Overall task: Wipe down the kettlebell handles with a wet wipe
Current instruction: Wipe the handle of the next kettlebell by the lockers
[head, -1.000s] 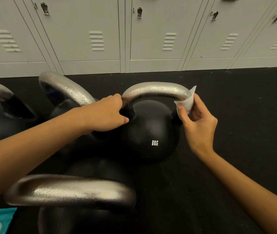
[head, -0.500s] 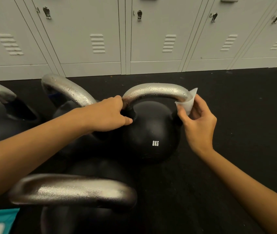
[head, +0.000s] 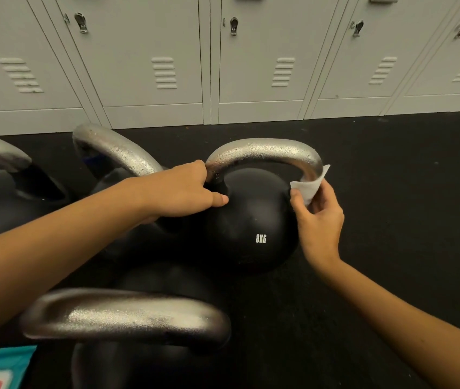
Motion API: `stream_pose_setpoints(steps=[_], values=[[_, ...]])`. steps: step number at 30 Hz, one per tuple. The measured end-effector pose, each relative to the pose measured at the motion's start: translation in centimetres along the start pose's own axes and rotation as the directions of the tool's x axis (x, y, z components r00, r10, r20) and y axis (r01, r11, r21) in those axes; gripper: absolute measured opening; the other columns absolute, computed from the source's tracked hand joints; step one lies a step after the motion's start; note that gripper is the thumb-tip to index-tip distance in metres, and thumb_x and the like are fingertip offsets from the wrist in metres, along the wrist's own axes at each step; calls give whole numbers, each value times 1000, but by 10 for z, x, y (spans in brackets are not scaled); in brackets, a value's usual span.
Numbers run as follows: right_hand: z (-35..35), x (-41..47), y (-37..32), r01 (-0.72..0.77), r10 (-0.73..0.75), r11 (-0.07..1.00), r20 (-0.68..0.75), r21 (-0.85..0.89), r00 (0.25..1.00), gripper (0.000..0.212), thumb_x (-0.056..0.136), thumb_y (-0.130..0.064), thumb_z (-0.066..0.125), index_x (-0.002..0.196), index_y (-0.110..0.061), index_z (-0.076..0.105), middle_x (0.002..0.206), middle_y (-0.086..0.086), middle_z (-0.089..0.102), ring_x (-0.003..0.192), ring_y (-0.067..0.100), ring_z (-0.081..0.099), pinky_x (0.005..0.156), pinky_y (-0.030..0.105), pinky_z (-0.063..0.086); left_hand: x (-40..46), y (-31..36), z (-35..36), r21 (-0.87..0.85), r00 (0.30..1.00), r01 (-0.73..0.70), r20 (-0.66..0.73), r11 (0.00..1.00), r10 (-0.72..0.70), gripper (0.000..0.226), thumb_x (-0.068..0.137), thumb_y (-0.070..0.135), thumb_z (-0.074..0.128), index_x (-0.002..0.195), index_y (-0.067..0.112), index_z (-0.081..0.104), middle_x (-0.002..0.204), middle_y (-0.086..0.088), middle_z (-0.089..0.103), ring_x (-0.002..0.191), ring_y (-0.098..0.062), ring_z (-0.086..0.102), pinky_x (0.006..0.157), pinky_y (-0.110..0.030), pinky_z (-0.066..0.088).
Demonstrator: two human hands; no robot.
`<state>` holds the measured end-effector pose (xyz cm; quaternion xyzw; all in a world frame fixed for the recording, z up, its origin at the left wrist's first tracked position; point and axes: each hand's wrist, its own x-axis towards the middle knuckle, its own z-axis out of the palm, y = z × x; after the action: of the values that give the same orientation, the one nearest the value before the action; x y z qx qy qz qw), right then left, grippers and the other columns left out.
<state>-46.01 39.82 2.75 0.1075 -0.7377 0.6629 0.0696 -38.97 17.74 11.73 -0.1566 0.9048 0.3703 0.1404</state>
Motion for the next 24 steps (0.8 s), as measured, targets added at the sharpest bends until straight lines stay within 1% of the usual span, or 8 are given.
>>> stream_pose_setpoints(steps=[4,7,10,12,17,20,22,24], values=[[3,1,-9,32,-32,999,-11,4,999,34,93,-18,67,125,-23,59,109,-10,69,103,2,66,88,19,52,0,-2,0,-27,1000,-6,7,1000,6,92,46,68,63,122,17,48,121,-1,62,112,-21,60,99,-46,47],[3,8,-19,108,-108,994,-11,-22,994,30,94,-19,66,121,-29,59,111,-8,68,105,5,64,90,22,52,-1,1,0,-9,1000,-4,7,1000,4,87,54,62,63,125,15,46,123,-2,60,113,-21,59,100,-45,46],[0,13,-20,168,-167,984,20,-52,986,38,93,-18,66,130,-19,57,122,-3,65,115,9,61,97,24,49,-2,2,0,6,1000,6,10,1000,-6,84,58,60,61,127,13,46,125,-3,59,115,-22,58,101,-45,45],[-4,13,-16,179,-177,983,47,-46,983,34,95,-19,64,129,-19,58,121,-5,65,116,9,60,98,27,48,-1,2,0,-12,1000,4,17,1000,-4,82,61,59,63,127,14,46,125,-3,59,114,-23,58,101,-45,46],[-20,9,-2,53,-44,998,167,-47,985,17,102,-24,49,102,-34,63,95,-11,66,90,-2,61,79,15,48,2,0,0,-62,1000,16,13,998,-15,72,64,59,70,121,18,52,115,1,64,107,-19,62,98,-43,48],[-26,11,5,2,25,990,196,-138,980,33,103,-33,40,77,-19,55,71,-5,52,66,0,46,62,16,39,3,-2,-1,-100,999,36,-3,994,-36,84,44,69,66,112,22,57,108,0,67,102,-20,63,95,-44,50],[-27,16,4,5,30,986,208,-168,978,44,102,-38,36,76,-7,52,66,1,44,61,2,41,58,20,35,3,-4,0,-117,999,37,-2,992,-38,85,39,70,64,110,23,57,106,-1,67,100,-21,64,95,-45,51],[-27,24,-4,0,35,987,219,-159,975,50,104,-36,33,84,4,55,63,-3,44,55,0,42,55,16,35,3,-3,1,-118,999,40,-3,992,-41,86,39,70,63,109,22,56,106,-1,66,100,-21,64,94,-45,51]])
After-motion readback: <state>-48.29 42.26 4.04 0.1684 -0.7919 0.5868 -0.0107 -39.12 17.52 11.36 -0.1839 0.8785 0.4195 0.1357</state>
